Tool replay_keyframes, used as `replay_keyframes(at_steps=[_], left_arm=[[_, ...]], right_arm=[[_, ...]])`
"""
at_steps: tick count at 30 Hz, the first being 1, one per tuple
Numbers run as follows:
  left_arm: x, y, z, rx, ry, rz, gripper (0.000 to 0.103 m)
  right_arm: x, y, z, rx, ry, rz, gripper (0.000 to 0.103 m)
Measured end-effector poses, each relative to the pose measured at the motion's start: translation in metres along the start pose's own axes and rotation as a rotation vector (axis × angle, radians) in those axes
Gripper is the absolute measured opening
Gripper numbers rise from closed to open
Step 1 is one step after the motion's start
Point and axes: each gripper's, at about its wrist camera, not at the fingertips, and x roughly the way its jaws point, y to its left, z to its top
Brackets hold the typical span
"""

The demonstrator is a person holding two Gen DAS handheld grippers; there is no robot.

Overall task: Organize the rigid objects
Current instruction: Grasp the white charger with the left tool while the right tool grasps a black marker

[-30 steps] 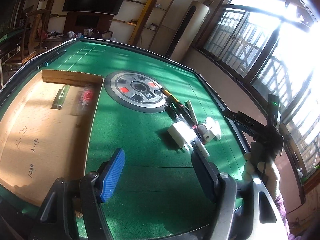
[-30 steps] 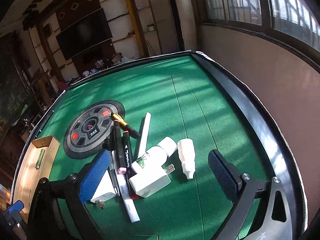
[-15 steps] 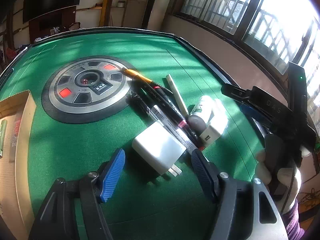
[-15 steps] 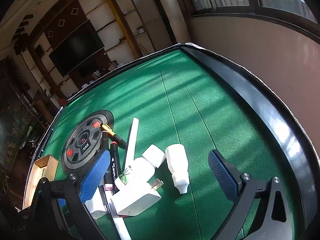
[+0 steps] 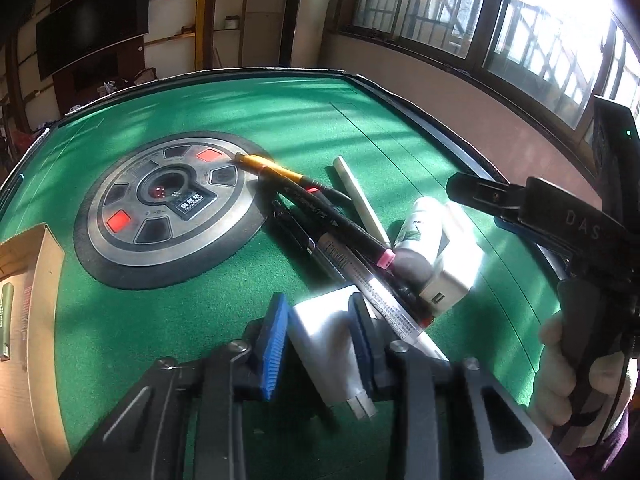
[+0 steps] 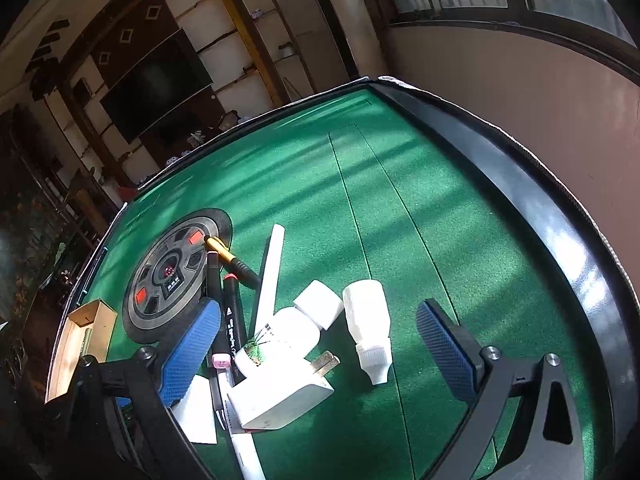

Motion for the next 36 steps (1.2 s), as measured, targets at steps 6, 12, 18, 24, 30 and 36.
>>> replay_keyframes(at_steps=[6,12,18,24,30,36], left_arm=[[-0.02,0.015,-0.006,-0.074,0.01,-0.043,0.005],[-0.023,0.014,-0.016,-0.205,-0.023,-0.004,0.062],[-0.004,-0.015,-0.008,-0.163,0.006,0.091,0.068],[0.018,-0.024,-0.018,-0.089,0.032,0.079,0.059],[-0.011,0.006,-0.036,-0.092,0.044,0.103,0.05],[-0.056,0.041,-0.063,-0.193,-0.018,0.093,0.05]], right_arm=[[0.002,0.001,-0.001,-0.011,-0.003,-0.026,0.099],[0.001,-0.003,-0.002,0.0,-0.009,-0.038,0.099],[0.002,-0.002,-0.002,-0.008,-0.004,-0.03,0.099],[0.0,-0.002,-0.001,-0.007,-0.015,-0.03,0.099],[0.002,-0.001,0.0,-0.019,-0.014,-0.043,0.099],[0.007,-0.004,-0.001,-0.023,0.006,-0.064,0.099]])
